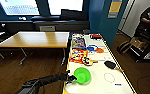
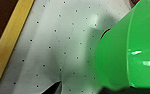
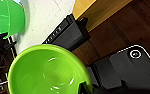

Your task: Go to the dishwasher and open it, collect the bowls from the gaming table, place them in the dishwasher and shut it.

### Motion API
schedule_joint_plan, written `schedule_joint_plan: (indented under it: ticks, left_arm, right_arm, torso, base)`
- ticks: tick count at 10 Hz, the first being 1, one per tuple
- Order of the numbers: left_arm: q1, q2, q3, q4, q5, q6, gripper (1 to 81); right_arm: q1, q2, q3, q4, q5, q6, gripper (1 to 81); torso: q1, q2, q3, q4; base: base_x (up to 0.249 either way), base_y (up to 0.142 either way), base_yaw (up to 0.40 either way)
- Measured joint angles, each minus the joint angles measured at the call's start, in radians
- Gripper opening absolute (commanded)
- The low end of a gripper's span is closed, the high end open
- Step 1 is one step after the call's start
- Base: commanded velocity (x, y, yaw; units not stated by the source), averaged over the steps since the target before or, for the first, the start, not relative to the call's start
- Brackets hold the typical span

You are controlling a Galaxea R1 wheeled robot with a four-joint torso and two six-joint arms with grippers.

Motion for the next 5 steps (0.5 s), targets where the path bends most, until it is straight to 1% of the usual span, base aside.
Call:
schedule_joint_plan:
  ticks: [3,4,5]
  left_arm:
    - [0.003,0.04,-0.038,0.0,0.0,0.0,81.1]
    - [0.015,0.052,-0.048,-0.005,-0.016,-0.001,1.0]
    - [0.018,0.06,-0.051,-0.011,-0.028,0.0,1.0]
  right_arm:
    - [0.0,0.0,-0.011,0.0,0.0,0.0,1.0]
    - [0.0,0.0,-0.014,0.0,0.0,0.0,1.0]
    - [0.001,0.001,-0.016,0.0,0.0,0.0,1.0]
  torso:
    - [0.0,0.0,0.0,0.0]
    - [0.0,0.0,0.0,0.0]
    - [0.0,0.0,0.0,0.0]
  base:
    - [0.0,0.0,0.0]
    - [0.0,0.0,0.0]
    - [0.0,0.0,0.0]
